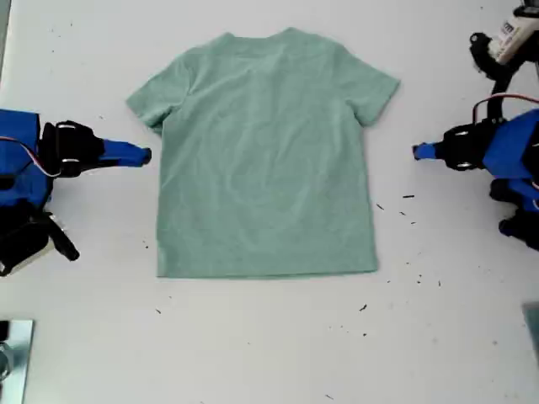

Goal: Fold t shirt

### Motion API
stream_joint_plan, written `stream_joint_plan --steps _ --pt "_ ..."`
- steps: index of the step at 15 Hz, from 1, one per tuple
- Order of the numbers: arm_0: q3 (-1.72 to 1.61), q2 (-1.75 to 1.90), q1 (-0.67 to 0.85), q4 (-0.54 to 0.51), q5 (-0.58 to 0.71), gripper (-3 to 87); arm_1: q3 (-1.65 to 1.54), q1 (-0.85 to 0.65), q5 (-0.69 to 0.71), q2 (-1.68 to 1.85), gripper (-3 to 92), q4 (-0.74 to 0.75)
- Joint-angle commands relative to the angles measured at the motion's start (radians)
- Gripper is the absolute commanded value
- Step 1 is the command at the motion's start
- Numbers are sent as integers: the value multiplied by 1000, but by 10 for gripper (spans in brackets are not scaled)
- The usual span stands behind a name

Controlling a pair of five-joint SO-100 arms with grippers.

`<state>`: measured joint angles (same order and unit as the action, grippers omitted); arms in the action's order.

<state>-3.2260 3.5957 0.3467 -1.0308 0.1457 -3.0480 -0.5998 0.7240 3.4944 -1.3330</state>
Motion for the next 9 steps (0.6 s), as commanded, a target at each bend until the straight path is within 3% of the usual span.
stream_joint_plan --steps 1,9 --pt "-3 9 11 -3 38 -2 -60 71 -474 9 20 5" --pt "-6 9 15 -3 34 -1 -61 49 -460 9 23 6"
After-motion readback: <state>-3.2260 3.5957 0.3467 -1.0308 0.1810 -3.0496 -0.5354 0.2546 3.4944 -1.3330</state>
